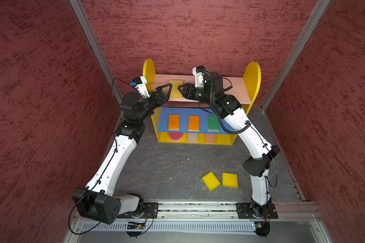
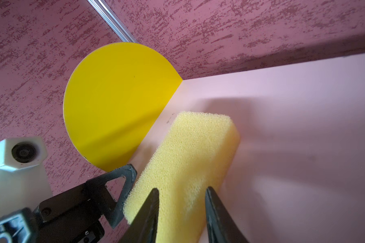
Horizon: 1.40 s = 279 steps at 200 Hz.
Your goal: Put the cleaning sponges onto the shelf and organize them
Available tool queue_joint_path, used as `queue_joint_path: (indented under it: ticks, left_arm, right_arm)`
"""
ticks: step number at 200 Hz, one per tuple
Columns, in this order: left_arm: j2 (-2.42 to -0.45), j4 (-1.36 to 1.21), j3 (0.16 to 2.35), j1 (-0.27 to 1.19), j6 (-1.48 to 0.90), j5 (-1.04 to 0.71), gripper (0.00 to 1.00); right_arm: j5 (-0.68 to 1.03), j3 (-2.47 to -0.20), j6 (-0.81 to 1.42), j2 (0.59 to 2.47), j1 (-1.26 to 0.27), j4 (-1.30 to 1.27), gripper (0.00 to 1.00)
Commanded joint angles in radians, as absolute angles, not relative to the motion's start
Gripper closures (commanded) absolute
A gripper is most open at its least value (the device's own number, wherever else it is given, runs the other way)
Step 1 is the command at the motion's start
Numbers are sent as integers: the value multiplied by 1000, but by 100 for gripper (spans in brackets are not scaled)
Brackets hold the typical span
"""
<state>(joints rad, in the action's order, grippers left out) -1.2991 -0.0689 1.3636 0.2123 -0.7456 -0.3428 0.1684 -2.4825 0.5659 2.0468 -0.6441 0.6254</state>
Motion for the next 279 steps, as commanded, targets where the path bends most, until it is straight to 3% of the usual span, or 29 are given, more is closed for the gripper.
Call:
queue_joint_path:
  ticks: [1, 101, 206, 229, 279]
  left_arm:
    - [-1310, -61, 1367, 210, -743, -354, 6]
    - [-1109, -9, 1342, 206, -667, -279, 6]
    - [-923, 54, 1137, 235, -687, -297, 8]
    - [-885, 98, 1075, 309, -625, -301, 10]
    - [-756, 322, 924, 512, -511, -181, 18]
  right_arm:
    - [173, -2507, 574, 2055, -640, 642, 60]
    - [140, -2447, 514, 1912, -635, 661, 59]
    - [54, -1631, 560, 1337, -697, 320, 63]
    - [24, -1445, 563, 1208, -732, 239, 63]
    - [-179, -1238, 563, 1104, -877, 380, 65]
